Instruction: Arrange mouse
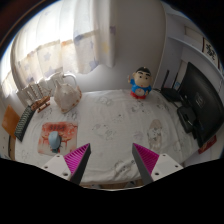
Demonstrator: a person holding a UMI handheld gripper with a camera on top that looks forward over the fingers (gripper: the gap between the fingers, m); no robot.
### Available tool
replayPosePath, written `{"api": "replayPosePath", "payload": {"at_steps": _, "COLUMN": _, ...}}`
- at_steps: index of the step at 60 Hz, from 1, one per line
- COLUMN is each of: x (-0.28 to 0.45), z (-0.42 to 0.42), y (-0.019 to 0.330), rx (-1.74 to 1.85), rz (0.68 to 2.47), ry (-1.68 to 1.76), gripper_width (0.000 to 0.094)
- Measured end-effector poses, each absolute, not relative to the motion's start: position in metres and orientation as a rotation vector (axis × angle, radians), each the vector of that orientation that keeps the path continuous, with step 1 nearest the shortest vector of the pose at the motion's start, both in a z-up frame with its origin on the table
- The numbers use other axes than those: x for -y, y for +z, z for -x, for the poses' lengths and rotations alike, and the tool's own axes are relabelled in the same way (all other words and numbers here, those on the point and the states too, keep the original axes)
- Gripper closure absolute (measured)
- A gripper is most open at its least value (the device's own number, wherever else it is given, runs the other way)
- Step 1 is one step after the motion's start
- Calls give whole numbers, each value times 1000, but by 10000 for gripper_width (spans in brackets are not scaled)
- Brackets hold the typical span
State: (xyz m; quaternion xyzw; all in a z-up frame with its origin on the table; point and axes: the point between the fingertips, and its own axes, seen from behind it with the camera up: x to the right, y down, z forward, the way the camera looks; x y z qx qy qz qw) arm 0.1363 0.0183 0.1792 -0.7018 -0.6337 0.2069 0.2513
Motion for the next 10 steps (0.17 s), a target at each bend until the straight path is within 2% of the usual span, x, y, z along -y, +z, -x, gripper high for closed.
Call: {"api": "replayPosePath", "payload": {"at_steps": 10, "x": -28, "z": -130, "y": 178, "rx": 1818, "rz": 1859, "ry": 605, "gripper_width": 78}}
